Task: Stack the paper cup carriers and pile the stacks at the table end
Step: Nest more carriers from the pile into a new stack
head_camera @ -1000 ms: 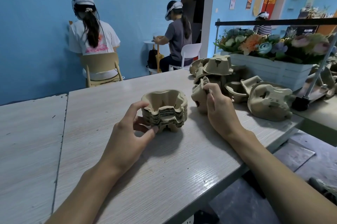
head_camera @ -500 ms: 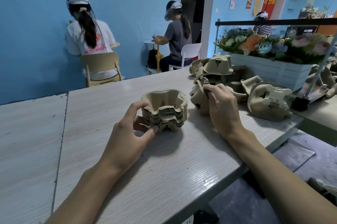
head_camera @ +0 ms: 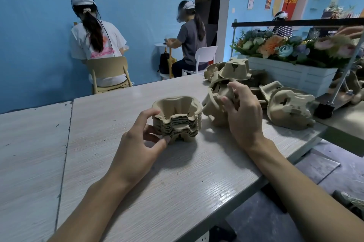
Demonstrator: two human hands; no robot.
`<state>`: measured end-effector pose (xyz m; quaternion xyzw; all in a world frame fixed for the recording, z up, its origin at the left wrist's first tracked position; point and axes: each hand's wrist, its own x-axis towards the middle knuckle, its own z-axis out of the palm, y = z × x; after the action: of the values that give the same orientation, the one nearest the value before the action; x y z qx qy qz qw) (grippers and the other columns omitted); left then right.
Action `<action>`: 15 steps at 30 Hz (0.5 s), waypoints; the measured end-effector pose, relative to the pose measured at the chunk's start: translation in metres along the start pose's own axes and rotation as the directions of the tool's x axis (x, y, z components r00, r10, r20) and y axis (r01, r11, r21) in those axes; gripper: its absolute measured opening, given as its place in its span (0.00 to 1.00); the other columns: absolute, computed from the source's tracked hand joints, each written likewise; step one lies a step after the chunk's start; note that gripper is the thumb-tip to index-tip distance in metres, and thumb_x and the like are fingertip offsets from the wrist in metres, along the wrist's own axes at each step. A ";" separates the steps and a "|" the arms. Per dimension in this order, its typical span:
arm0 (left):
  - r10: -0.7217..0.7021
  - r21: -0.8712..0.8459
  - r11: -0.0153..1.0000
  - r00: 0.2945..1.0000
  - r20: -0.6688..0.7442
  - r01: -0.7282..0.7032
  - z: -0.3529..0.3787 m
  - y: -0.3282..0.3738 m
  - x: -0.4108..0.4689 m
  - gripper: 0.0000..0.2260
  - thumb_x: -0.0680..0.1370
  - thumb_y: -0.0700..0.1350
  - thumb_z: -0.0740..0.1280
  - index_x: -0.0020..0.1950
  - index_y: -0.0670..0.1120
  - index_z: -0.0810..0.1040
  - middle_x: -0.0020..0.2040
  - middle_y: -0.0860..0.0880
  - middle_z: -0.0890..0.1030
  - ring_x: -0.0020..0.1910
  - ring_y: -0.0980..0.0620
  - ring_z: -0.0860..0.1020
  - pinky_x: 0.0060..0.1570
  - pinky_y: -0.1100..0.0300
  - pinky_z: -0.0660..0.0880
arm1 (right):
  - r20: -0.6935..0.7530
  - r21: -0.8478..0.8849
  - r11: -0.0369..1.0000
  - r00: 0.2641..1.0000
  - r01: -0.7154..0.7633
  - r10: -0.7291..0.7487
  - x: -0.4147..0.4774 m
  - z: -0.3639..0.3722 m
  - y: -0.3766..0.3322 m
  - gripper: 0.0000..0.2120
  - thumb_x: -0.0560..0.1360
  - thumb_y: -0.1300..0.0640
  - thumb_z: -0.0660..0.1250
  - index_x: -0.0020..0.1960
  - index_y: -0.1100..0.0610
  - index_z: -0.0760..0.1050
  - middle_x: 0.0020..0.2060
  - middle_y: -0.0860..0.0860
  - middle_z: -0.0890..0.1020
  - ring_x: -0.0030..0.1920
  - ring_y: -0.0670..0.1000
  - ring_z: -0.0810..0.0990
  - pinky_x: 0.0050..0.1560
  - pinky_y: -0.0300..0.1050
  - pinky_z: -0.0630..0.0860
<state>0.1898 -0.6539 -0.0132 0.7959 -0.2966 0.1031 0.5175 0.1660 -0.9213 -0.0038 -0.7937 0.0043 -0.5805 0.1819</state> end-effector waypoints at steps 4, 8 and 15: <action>-0.001 0.007 1.000 1.000 0.000 0.001 0.000 0.000 0.000 0.25 0.74 0.42 0.75 0.66 0.60 0.71 0.45 0.53 0.84 0.47 0.57 0.83 0.51 0.61 0.78 | -0.034 -0.006 1.000 0.999 0.001 -0.001 -0.001 0.001 0.000 0.16 0.73 0.65 0.72 0.60 0.63 0.76 0.48 0.57 0.83 0.47 0.57 0.80 0.49 0.52 0.77; -0.002 0.009 1.000 1.000 0.002 0.002 0.000 -0.001 0.000 0.26 0.74 0.42 0.75 0.66 0.61 0.71 0.45 0.52 0.84 0.47 0.57 0.83 0.50 0.62 0.78 | -0.089 -0.051 0.998 0.995 0.047 -0.052 0.000 0.002 0.003 0.09 0.76 0.64 0.68 0.56 0.62 0.80 0.44 0.54 0.83 0.47 0.55 0.77 0.51 0.48 0.69; 0.000 0.002 1.000 1.000 0.006 0.000 0.000 -0.003 0.000 0.26 0.75 0.42 0.75 0.66 0.62 0.70 0.45 0.52 0.84 0.44 0.55 0.83 0.48 0.62 0.78 | -0.138 0.074 0.996 0.989 0.058 -0.048 0.010 0.001 -0.007 0.05 0.73 0.70 0.69 0.47 0.63 0.80 0.41 0.53 0.81 0.50 0.52 0.74 0.49 0.61 0.74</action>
<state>0.1917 -0.6533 -0.0152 0.7969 -0.2979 0.1010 0.5157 0.1689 -0.9166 0.0076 -0.7442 -0.0270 -0.6378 0.1966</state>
